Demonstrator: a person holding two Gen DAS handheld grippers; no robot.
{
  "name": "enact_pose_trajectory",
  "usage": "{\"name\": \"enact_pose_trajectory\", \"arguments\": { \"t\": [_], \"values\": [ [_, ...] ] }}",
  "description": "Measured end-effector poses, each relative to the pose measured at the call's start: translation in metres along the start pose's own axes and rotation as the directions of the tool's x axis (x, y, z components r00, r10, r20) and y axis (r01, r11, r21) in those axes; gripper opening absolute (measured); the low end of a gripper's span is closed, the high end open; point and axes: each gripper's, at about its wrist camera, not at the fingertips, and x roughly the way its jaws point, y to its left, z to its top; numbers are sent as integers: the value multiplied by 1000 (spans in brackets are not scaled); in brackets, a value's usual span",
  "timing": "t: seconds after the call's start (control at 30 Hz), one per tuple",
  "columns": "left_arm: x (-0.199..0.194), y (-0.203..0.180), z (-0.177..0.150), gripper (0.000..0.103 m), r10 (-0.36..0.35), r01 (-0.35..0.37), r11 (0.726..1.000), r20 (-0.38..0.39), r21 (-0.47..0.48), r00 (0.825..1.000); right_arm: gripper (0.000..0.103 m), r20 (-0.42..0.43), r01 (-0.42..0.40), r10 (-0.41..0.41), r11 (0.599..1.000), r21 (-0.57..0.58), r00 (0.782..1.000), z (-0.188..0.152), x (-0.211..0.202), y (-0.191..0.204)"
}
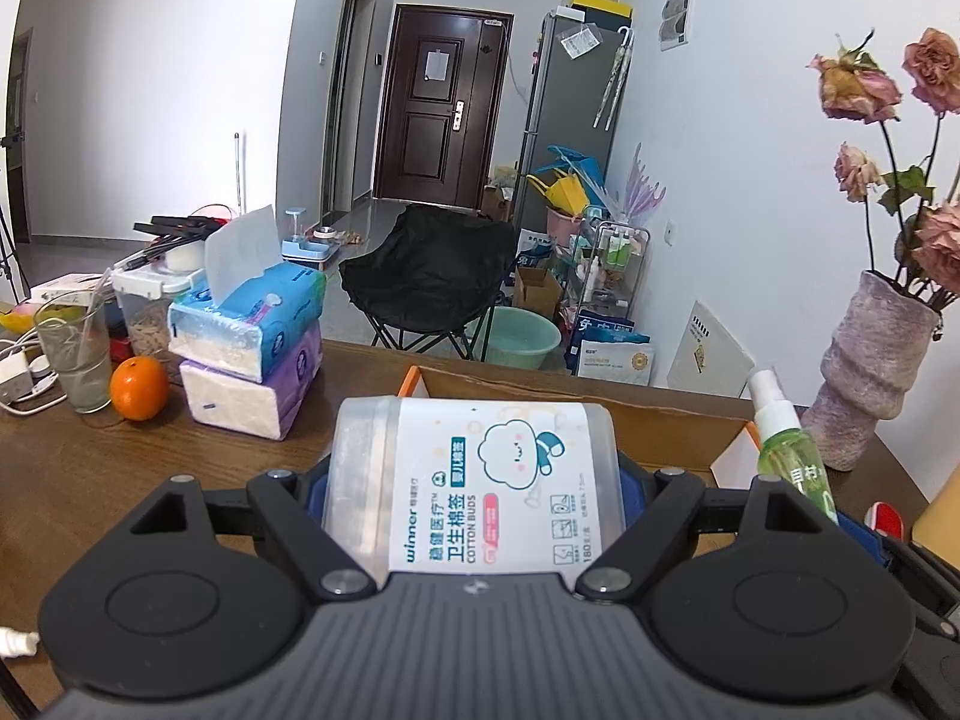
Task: Organize rigid objects
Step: 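Carry the cotton-bud box and green spray bottle over the red box, then open both tools to release the cotton-bud box and spray bottle into the box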
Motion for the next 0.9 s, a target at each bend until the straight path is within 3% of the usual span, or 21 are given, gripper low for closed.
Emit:
{"name": "enact_pose_trajectory", "arguments": {
  "t": [0.53, 0.9],
  "values": [
    [70, -11, 13, 83, 34, -32, 997, -35, 74, 999, 30, -76, 38, -40, 999, -30, 996, 2, 68, -9],
    [106, -10, 1, 84, 40, -27, 994, -126, 105, 991, 31, -182, 64, -71, 997, -42, 981, -11, 98, -21]
  ]
}}
